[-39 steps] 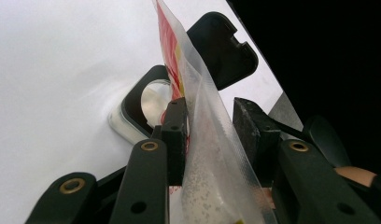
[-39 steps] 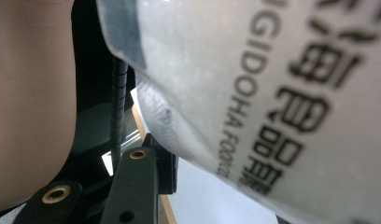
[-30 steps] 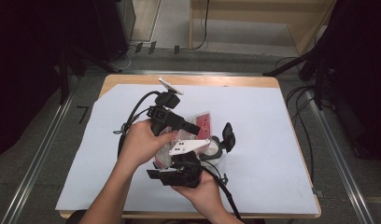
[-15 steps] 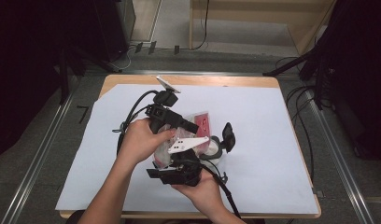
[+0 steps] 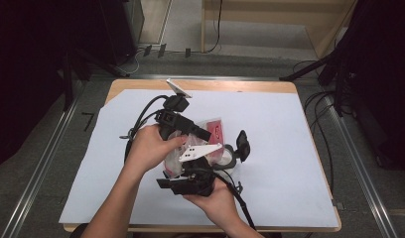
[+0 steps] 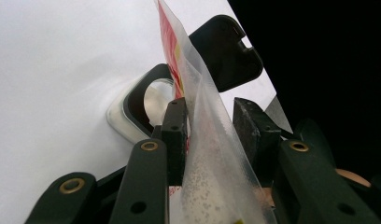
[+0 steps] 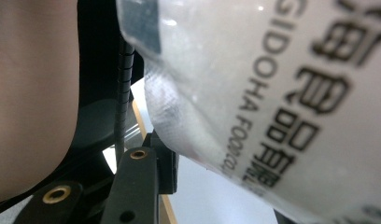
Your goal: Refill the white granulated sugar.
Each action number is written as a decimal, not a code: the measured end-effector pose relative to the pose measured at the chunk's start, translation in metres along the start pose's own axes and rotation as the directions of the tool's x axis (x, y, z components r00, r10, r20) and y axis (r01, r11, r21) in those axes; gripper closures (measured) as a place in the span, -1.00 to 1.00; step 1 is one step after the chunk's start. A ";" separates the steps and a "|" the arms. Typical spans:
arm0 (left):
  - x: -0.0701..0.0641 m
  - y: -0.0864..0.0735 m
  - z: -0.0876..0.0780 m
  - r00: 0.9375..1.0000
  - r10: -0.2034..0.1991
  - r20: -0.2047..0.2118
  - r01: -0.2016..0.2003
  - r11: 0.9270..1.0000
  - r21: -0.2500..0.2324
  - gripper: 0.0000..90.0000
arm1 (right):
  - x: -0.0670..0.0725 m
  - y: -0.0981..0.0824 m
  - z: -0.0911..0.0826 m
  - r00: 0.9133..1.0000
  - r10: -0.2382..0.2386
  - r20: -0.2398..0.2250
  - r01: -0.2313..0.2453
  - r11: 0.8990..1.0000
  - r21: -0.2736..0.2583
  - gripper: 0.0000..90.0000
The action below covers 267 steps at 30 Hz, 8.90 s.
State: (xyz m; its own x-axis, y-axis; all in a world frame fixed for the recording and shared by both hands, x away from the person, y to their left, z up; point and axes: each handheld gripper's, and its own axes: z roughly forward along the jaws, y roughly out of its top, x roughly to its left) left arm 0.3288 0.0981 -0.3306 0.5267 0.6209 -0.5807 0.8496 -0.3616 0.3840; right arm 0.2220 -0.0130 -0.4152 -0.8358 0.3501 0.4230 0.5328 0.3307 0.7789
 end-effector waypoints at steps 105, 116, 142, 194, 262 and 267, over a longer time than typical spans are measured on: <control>0.010 -0.037 -0.004 0.981 0.192 -0.006 -0.192 0.981 0.033 0.69 | -0.013 -0.054 0.037 0.961 -0.257 0.101 0.257 0.966 0.017 0.30; 0.015 -0.036 0.006 0.981 0.193 0.000 -0.193 0.980 0.043 0.71 | -0.018 -0.063 0.041 0.955 -0.272 0.118 0.269 0.962 0.044 0.28; 0.031 -0.042 -0.015 0.970 0.220 0.099 -0.220 0.975 -0.018 0.96 | -0.026 -0.060 0.034 0.956 -0.267 0.122 0.266 0.964 0.023 0.28; 0.073 -0.029 -0.049 0.972 0.223 -0.068 -0.233 0.948 -0.216 0.99 | -0.037 -0.054 -0.023 0.974 -0.213 0.074 0.208 0.976 0.069 0.08; 0.142 -0.065 -0.049 0.980 0.193 -0.048 -0.199 0.940 -0.277 0.62 | -0.056 -0.062 -0.052 0.976 -0.181 0.123 0.173 0.983 0.068 0.11; 0.141 -0.074 -0.052 0.973 0.224 -0.060 -0.232 0.933 -0.277 0.47 | -0.056 -0.062 -0.052 0.973 -0.193 0.126 0.184 0.980 0.079 0.12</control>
State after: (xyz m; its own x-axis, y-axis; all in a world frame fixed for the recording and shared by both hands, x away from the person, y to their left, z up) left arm 0.3387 0.2488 -0.4041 0.7010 0.5643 -0.4360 0.6624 -0.2887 0.6913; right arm 0.2289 -0.0988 -0.4629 -0.8993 0.3876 0.2027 0.3785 0.4574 0.8047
